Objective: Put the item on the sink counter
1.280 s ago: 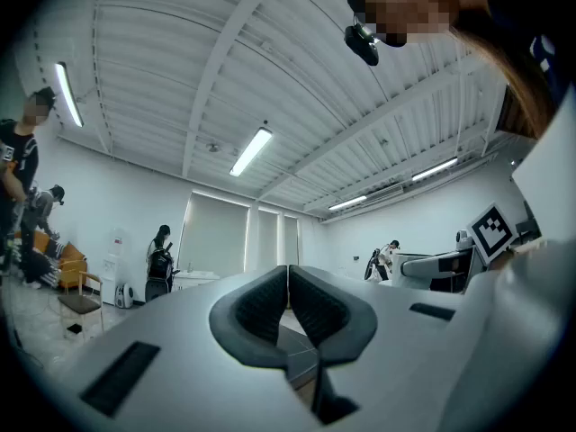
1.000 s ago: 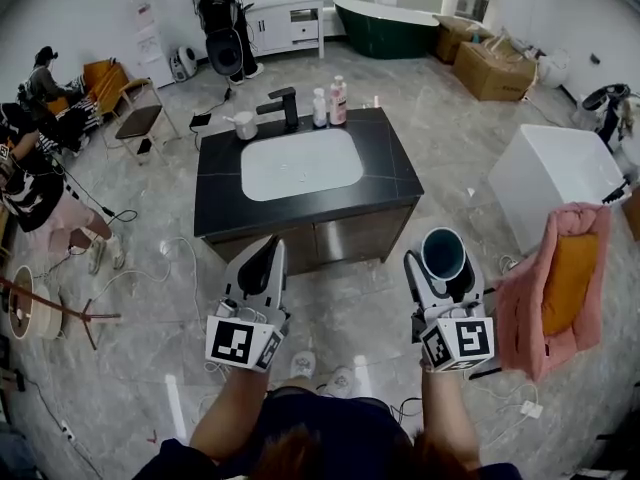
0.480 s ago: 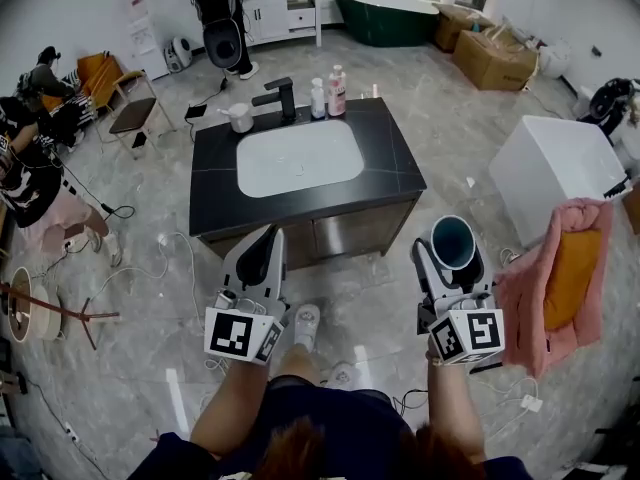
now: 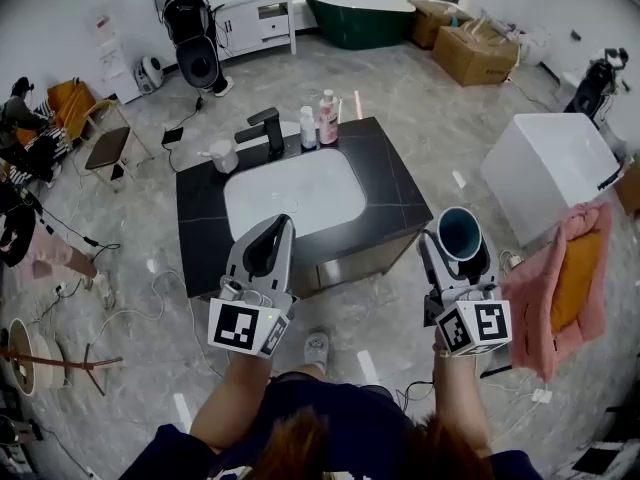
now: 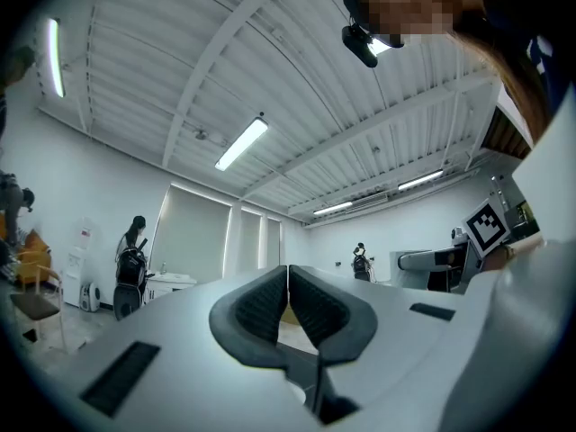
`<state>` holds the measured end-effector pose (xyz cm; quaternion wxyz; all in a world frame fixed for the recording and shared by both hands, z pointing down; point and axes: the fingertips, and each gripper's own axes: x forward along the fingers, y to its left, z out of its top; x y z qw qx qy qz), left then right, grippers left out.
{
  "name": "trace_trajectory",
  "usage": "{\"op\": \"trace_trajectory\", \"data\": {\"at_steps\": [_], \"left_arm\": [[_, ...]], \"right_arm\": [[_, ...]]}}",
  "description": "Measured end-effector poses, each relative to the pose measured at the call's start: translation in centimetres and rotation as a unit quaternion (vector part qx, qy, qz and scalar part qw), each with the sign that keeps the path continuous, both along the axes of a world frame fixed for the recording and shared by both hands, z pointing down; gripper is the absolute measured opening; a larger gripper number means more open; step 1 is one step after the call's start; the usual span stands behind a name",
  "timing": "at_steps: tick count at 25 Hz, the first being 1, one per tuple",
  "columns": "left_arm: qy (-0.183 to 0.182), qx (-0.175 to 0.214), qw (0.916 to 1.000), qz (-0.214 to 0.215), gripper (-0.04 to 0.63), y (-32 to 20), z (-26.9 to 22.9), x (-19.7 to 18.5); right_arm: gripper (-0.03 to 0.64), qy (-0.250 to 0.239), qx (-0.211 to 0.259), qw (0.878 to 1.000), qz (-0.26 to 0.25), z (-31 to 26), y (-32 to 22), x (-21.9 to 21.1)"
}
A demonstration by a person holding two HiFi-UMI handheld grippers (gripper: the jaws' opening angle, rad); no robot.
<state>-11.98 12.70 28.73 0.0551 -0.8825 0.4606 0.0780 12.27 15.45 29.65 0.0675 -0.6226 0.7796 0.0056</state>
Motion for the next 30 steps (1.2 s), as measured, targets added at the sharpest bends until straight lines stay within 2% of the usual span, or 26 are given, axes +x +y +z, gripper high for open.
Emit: {"op": "trace_trajectory", "data": {"at_steps": [7, 15, 22, 27, 30], "left_arm": [[0.002, -0.006, 0.9994, 0.034, 0.024, -10.3, 1.1, -1.3], [0.009, -0.023, 0.9993, 0.030, 0.023, -17.8, 2.7, -1.3], [0.009, -0.027, 0.9995, -0.017, 0.023, -25.6, 3.6, 0.2], [0.010, -0.031, 0.9975, -0.062, 0.023, -33.0, 4.3, 3.3], [0.012, -0.042, 0.9947, -0.094, 0.023, -36.9, 4.6, 4.8]], "right_arm": [[0.402, -0.007, -0.002, 0.999, 0.031, 0.9, -8.4, -1.6], [0.402, -0.012, -0.010, 1.000, 0.027, 1.6, -16.2, -1.7], [0.402, -0.014, -0.020, 1.000, -0.017, 3.3, -26.6, 0.1], [0.402, 0.005, -0.020, 0.998, -0.056, 3.7, -36.4, 3.9], [0.402, -0.001, -0.033, 0.996, -0.088, 4.2, -41.9, 5.6]]}}
